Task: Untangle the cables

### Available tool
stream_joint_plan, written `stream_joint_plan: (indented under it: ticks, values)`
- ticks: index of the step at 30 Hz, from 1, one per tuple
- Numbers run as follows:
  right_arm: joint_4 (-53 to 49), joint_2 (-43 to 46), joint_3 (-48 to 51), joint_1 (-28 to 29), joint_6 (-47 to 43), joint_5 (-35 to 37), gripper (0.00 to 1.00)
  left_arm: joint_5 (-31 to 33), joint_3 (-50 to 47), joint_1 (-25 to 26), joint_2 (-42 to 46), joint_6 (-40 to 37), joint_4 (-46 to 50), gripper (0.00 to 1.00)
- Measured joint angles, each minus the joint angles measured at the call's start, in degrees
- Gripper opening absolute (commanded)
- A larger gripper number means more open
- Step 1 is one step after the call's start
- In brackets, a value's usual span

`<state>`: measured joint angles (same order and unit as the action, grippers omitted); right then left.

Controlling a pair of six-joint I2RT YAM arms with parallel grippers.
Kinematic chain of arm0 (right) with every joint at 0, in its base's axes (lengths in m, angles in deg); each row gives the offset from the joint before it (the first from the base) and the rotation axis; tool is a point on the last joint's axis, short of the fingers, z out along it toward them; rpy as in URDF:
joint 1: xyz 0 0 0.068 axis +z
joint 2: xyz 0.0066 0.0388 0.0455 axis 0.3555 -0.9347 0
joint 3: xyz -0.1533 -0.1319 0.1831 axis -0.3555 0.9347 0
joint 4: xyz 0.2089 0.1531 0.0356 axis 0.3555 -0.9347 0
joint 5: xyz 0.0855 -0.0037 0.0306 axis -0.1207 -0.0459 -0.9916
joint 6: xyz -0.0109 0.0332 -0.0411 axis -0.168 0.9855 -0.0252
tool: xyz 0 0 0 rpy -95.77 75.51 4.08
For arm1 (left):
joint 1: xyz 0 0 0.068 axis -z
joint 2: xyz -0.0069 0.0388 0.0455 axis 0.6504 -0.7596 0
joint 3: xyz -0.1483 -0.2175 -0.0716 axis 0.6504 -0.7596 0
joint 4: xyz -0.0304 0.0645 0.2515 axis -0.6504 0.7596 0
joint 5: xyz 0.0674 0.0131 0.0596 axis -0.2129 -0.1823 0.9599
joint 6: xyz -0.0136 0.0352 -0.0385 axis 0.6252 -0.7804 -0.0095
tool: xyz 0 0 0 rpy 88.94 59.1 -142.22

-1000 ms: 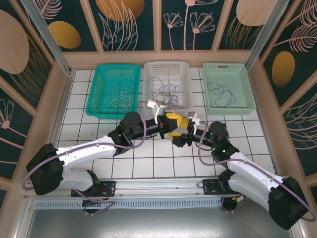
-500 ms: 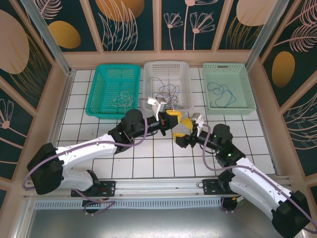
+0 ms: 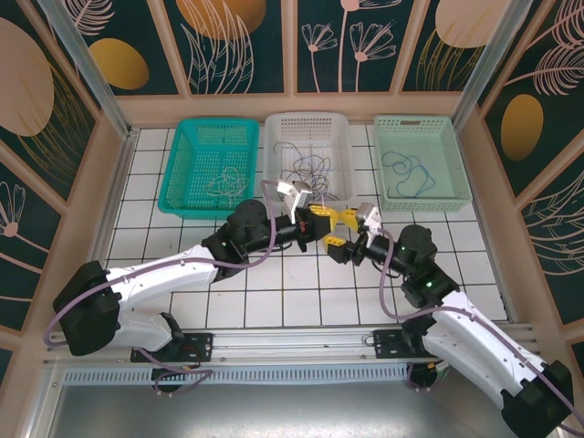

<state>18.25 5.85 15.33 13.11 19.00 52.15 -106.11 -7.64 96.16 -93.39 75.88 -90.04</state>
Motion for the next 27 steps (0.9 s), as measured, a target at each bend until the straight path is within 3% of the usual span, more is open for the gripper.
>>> stream_joint_plan:
  ticks: [6, 14, 27]
  values:
    - [2.6, -3.45, -0.72, 0.04, -0.22, -2.89, 0.61, -2.71, 0.15, 0.0, -1.51, 1.2, -0.17, 0.11]
    - [4.31, -5.16, -1.6, 0.11, -0.24, -5.51, 0.45, -4.0, 0.17, -0.17, -2.4, 2.47, -2.56, 0.12]
    - [6.34, -11.61, -2.84, 0.85, 0.72, -9.49, 0.39, -4.11, 1.92, -0.22, -2.69, 2.62, -3.08, 0.12]
